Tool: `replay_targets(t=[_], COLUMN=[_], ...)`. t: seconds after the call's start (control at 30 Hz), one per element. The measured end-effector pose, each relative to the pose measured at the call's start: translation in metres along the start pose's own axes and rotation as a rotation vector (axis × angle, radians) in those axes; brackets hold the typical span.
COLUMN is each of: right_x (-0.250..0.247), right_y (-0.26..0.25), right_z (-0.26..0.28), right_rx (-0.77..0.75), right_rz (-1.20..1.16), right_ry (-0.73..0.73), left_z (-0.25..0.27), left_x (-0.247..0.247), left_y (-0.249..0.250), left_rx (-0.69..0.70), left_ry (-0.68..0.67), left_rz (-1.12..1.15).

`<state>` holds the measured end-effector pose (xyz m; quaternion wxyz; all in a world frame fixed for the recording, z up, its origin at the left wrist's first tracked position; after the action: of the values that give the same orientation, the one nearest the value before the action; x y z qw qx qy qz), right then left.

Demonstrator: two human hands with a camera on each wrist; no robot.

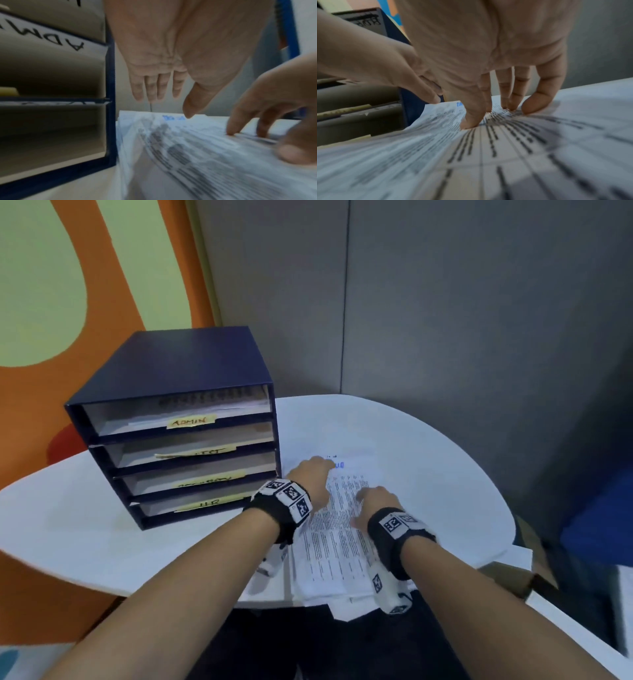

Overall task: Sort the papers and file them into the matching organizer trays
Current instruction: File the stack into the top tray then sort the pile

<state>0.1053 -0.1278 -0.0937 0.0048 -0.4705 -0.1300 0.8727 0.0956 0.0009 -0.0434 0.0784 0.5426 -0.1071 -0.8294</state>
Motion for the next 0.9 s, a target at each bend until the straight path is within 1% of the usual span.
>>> replay_targets(t=[0.07,0.13,0.2,0.23,0.3,0.37,0.43,0.5,0.57,0.63,0.67,0.7,0.77,0.83,0.9], right_x=[0.002,0.003,0.006,0.006,0.006,0.006,0.006,0.006,-0.002,-0.013,-0.016,-0.015,-0.01,0.001,0.012], right_y=[-0.002,-0.004,-0.002,-0.002,-0.001,-0.002,-0.002,-0.004,-0.011,-0.029,-0.04,-0.05,-0.06,-0.061,-0.059], right_z=[-0.005,-0.008,-0.011,-0.013,-0.014,-0.014,-0.011,-0.008,0.0,0.011,0.016,0.019,0.017,0.008,0.003], right_rx=[0.001,-0.008,-0.015,-0.015,-0.012,0.006,0.032,0.045,0.039,-0.046,-0.11,-0.168,-0.225,-0.223,-0.23], right_rz=[0.044,0.051,0.055,0.063,0.081,0.087,0.059,0.019,0.047,0.163,0.247,0.33,0.453,0.537,0.554], right_ry=[0.006,0.003,0.001,0.006,0.02,0.029,0.032,0.048,0.146,0.291,0.333,0.341,0.281,0.146,0.025], left_z=[-0.021,-0.034,-0.04,-0.04,-0.034,-0.024,-0.014,-0.007,-0.003,0.002,0.004,0.005,0.006,0.007,0.007], left_x=[-0.002,-0.003,-0.001,-0.003,-0.01,-0.016,-0.021,-0.021,-0.017,-0.012,-0.009,-0.006,-0.002,-0.002,0.0], left_y=[-0.011,-0.028,-0.033,-0.031,-0.025,-0.022,-0.022,-0.02,-0.02,-0.022,-0.025,-0.027,-0.034,-0.042,-0.045], left_rx=[-0.106,-0.214,-0.237,-0.226,-0.194,-0.158,-0.123,-0.094,-0.087,-0.068,-0.061,-0.052,-0.045,-0.063,-0.093], left_ry=[0.014,0.004,0.0,0.026,0.122,0.23,0.309,0.33,0.331,0.342,0.334,0.322,0.286,0.241,0.175], left_rz=[-0.169,-0.243,-0.276,-0.296,-0.325,-0.295,-0.23,-0.182,-0.134,-0.066,-0.033,-0.012,0.012,0.006,-0.056])
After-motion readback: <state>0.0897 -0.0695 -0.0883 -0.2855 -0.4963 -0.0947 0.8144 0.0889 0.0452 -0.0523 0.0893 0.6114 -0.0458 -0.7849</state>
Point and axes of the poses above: each hand's wrist, its own z-axis away from the middle knuckle, its own x-axis out of the palm, y = z × x, the point moved 10 cm from there along -z, towards the middle knuckle, and after that the axes turned 15 degrees about -y, right-handed, at the moved point
